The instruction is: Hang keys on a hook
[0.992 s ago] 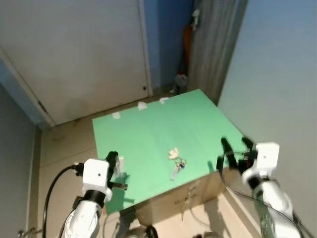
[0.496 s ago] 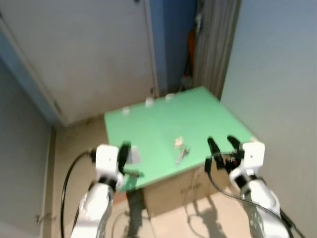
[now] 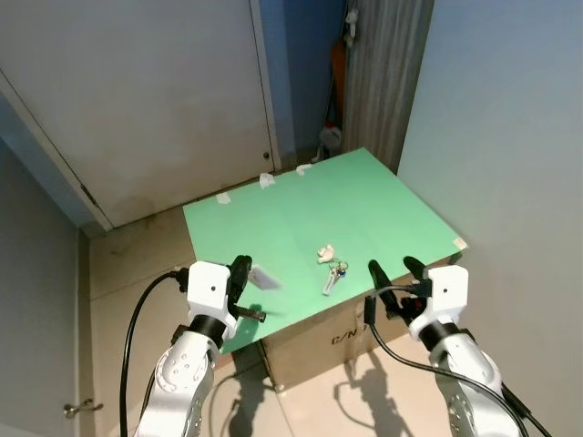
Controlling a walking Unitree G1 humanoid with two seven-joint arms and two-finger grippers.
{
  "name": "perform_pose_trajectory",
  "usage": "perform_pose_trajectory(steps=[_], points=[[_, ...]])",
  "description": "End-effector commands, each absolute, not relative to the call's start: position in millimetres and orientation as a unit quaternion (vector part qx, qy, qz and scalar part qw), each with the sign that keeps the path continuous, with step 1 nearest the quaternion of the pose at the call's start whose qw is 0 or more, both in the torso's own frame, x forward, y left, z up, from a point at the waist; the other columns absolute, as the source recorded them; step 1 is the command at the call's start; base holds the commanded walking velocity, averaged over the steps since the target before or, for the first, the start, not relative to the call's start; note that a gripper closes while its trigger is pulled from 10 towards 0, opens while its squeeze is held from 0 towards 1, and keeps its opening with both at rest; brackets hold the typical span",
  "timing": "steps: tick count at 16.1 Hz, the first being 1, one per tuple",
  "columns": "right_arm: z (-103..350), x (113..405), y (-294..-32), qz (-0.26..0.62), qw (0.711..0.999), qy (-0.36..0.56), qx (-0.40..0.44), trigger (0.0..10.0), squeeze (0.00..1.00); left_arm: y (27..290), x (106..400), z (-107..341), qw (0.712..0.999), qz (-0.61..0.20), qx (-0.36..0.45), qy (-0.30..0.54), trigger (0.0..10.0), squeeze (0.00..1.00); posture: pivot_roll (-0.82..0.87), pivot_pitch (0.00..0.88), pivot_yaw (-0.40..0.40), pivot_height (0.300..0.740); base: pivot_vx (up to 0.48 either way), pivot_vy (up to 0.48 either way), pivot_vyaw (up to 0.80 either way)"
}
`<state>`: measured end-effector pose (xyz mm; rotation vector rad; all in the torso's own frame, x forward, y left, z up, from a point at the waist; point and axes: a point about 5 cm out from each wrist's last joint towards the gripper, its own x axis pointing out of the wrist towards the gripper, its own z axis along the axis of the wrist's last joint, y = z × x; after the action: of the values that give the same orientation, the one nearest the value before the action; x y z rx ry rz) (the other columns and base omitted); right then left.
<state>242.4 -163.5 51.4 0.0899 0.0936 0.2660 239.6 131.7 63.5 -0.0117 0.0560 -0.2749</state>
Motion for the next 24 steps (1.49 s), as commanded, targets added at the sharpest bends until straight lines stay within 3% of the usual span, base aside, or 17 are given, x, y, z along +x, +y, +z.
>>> perform_pose_trajectory(steps=[1, 7, 17, 24], points=[[50.0, 244.3, -159.1, 0.138, 0.988, 0.054, 0.046, 10.0, 0.0, 132.2, 243.4, 68.5, 0.989, -0.145, 0.004, 0.021, 0.0, 0.0, -0.25, 0.0, 0.126, 0.74, 0.0, 0.0, -0.61], [48.8, 246.1, -157.8, 0.14, 0.988, 0.054, 0.042, 10.0, 0.0, 130.0, 250.7, 73.6, 0.986, -0.168, 0.017, 0.011, 0.0, 0.0, -0.25, 0.0, 0.132, 0.74, 0.0, 0.0, -0.58], [47.5, 249.7, -159.0, 0.138, 0.988, 0.056, 0.039, 10.0, 0.0, 128.2, 256.7, 76.0, 0.982, -0.188, 0.014, 0.006, 0.0, 0.0, -0.26, 0.0, 0.14, 0.74, 0.0, -0.469, -0.53], [45.6, 248.2, -158.5, 0.138, 0.988, 0.061, 0.03, 10.0, 0.0, 125.5, 259.3, 75.6, 0.979, -0.203, 0.012, 0.001, 0.0, 0.0, -0.27, 0.0, 0.141, 0.723, 0.0, 0.0, -0.14]])
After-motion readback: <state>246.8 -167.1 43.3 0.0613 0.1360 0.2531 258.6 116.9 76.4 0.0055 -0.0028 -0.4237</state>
